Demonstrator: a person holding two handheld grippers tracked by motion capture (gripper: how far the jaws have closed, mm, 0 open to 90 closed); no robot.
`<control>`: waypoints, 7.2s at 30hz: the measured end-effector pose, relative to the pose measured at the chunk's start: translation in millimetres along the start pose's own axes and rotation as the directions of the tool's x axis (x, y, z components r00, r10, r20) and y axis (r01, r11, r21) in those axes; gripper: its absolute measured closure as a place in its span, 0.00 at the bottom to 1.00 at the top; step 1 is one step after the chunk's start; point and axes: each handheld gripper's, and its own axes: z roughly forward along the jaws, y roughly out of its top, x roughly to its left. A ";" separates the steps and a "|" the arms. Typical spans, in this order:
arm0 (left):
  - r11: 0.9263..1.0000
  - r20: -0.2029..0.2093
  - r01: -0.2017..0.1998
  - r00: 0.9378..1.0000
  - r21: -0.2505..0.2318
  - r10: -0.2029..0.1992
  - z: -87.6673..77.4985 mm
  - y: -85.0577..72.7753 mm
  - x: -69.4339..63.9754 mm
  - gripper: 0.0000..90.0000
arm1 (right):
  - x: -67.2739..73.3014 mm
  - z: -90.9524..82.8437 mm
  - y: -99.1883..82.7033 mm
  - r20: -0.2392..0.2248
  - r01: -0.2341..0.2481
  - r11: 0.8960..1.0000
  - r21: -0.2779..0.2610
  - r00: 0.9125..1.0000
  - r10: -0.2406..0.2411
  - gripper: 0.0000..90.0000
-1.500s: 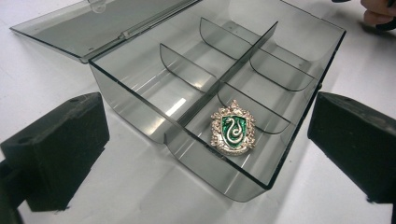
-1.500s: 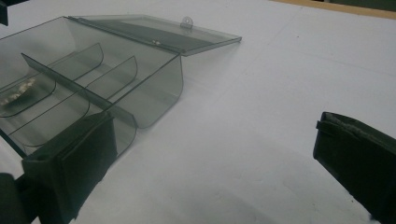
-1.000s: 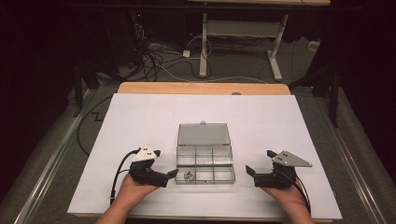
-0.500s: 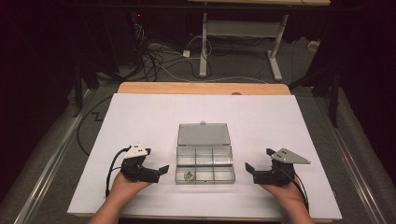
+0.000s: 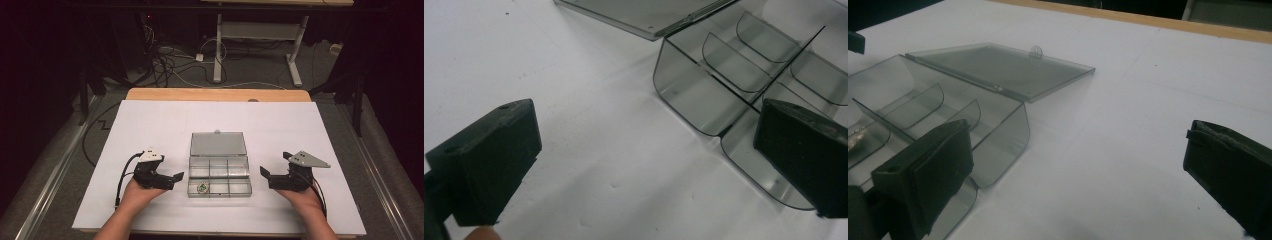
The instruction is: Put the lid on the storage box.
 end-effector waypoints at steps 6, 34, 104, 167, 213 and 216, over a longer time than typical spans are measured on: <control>1.000 -0.024 0.003 1.000 -0.019 -0.003 -0.6 6.5 2.1 0.00 | -0.7 9.3 9.6 -0.001 0.003 1.000 0.010 1.000 -0.003 0.00; 0.997 0.028 0.078 0.997 -0.016 -0.077 39.5 43.6 19.0 0.00 | 3.3 54.4 41.4 0.002 -0.060 0.996 0.068 0.998 0.060 0.00; 0.991 0.069 0.131 0.989 -0.018 -0.130 70.9 60.2 30.8 0.21 | 5.0 117.2 38.8 -0.163 -0.261 0.942 0.211 0.941 0.298 0.45; 0.978 0.018 -0.051 0.998 -0.202 0.056 22.9 55.7 -14.5 0.83 | 34.6 40.9 37.5 -0.168 0.042 0.999 -0.018 0.985 -0.045 1.00; 0.986 0.004 -0.108 0.994 -0.129 0.110 -2.0 20.1 -47.3 0.80 | 50.3 2.5 13.0 -0.222 0.061 0.998 0.018 0.973 -0.055 1.00; 0.987 0.008 -0.102 0.995 -0.127 0.104 -3.2 17.2 -49.0 0.80 | 50.2 2.0 12.8 -0.221 0.057 0.998 0.017 0.974 -0.052 1.00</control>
